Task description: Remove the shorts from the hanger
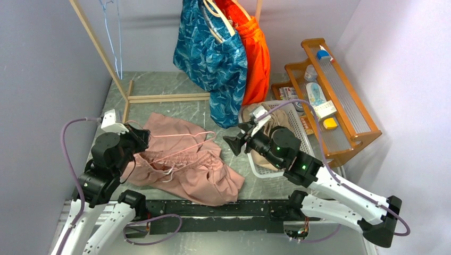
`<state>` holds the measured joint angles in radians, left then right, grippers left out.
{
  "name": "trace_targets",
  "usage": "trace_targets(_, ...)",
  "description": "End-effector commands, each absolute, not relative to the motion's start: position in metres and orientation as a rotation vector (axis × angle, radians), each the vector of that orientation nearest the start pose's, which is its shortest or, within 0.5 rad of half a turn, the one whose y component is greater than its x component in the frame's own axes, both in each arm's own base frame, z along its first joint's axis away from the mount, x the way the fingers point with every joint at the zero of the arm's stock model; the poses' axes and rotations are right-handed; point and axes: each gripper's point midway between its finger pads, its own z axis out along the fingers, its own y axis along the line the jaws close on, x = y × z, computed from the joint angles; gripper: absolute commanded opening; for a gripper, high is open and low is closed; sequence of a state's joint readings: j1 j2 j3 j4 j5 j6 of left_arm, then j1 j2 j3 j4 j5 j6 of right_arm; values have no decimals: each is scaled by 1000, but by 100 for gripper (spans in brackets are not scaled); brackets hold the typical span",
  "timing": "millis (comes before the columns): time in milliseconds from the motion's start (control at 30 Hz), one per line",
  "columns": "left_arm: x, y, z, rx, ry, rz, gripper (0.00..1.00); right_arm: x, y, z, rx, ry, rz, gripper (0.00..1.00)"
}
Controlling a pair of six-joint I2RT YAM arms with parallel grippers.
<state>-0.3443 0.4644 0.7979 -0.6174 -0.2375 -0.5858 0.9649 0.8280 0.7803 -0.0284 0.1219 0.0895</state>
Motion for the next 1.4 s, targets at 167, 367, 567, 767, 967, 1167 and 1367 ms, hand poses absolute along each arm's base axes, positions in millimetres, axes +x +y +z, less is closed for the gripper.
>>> trace_targets(167, 222, -94, 292, -163, 1785, -575, 7, 231, 247, 287, -763, 1726, 568, 74)
trace_targets(367, 223, -107, 292, -104, 1810, -625, 7, 169, 294, 295, -1134, 1640, 1037, 77)
trace_targets(567, 221, -110, 295, -71, 1810, -636, 7, 159, 308, 266, -1235, 1744, 1142, 73)
trace_targets(767, 220, -118, 296, -36, 1818, -675, 7, 162, 314, 242, -1252, 1831, 1062, 64)
trace_targets(967, 222, -117, 295, -44, 1862, -655, 7, 160, 323, 234, -1265, 1857, 1057, 32)
trace_targets(1167, 220, -114, 293, -75, 1866, -649, 7, 166, 326, 234, -1193, 1862, 984, 0)
trace_targets(1367, 218, -113, 291, -75, 1861, -652, 10, 166, 322, 251, -1072, 1759, 1012, 0)
